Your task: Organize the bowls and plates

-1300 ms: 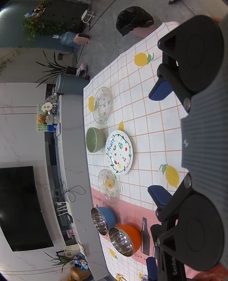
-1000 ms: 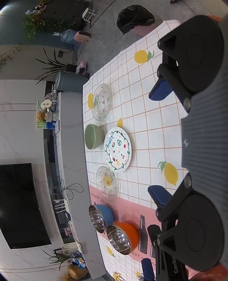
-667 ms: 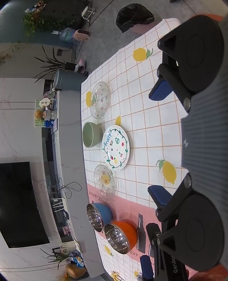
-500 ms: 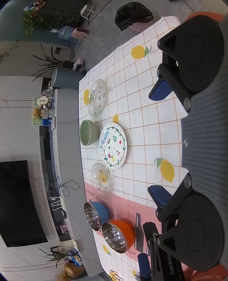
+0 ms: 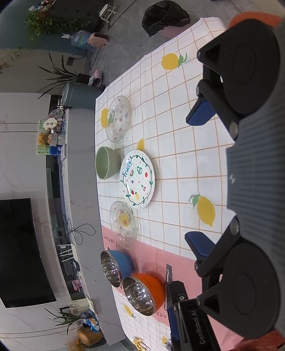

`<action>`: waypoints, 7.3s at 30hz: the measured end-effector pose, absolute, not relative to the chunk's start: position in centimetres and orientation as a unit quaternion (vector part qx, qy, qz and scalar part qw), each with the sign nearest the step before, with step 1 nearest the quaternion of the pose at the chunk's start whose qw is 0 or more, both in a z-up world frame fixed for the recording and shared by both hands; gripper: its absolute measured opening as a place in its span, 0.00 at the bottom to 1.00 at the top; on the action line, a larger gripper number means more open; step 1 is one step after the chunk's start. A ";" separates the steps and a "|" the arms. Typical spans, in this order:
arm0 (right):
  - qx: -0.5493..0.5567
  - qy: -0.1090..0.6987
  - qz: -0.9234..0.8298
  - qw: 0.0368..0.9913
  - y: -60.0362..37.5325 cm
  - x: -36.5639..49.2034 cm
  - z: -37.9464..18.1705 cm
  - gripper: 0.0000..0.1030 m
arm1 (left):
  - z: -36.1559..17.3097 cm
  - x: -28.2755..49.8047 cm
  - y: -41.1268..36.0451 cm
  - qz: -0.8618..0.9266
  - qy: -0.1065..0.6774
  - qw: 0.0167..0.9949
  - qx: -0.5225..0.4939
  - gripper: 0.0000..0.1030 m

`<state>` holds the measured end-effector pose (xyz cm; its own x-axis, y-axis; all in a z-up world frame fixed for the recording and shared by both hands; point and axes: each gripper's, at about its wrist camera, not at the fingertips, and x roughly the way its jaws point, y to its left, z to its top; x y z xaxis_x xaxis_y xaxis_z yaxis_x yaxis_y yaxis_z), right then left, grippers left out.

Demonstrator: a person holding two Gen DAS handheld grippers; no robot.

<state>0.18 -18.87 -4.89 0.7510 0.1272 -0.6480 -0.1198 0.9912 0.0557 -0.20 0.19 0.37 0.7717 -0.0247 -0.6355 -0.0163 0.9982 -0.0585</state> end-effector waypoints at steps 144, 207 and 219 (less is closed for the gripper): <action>0.121 0.446 0.173 0.870 -7.6 11.7 -4.0 0.12 | 0.6 6.0 11.2 0.099 0.369 0.901 -0.205 0.07; 0.099 0.421 0.167 0.886 -10.2 6.7 -5.7 0.48 | 2.4 1.4 9.9 0.068 0.298 0.946 -0.111 0.88; 0.088 0.377 0.165 0.907 -9.2 8.7 -3.5 0.47 | 4.7 4.8 11.4 0.080 0.174 0.975 -0.109 0.72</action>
